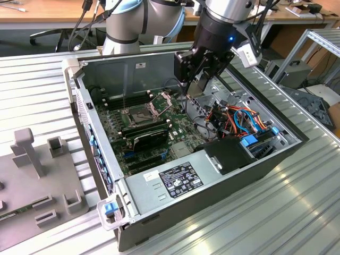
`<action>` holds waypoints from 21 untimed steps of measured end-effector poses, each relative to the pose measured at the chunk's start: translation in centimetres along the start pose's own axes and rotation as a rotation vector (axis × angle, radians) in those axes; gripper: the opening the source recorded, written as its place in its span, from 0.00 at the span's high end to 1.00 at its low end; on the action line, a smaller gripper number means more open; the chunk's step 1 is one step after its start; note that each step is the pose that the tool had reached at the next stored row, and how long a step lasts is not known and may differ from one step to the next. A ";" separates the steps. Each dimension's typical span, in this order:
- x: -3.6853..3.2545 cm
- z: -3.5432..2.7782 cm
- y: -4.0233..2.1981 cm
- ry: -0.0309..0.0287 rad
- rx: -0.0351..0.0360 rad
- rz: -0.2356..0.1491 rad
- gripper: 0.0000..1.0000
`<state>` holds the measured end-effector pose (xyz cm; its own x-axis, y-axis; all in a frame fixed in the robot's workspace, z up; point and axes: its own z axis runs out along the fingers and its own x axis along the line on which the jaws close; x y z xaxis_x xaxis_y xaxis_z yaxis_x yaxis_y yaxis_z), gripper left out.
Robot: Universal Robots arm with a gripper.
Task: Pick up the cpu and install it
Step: 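Pick up the cpu and move it towards the insertion slot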
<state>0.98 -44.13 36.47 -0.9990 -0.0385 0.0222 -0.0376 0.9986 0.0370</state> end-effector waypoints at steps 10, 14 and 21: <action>0.07 0.33 -0.01 0.0000 0.0000 0.000 0.45; 0.08 0.45 -0.01 0.0000 0.0000 0.000 0.45; 0.13 0.63 -0.02 0.0000 -0.0001 0.000 0.45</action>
<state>0.84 -44.13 35.84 -0.9990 -0.0384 0.0222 -0.0376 0.9986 0.0370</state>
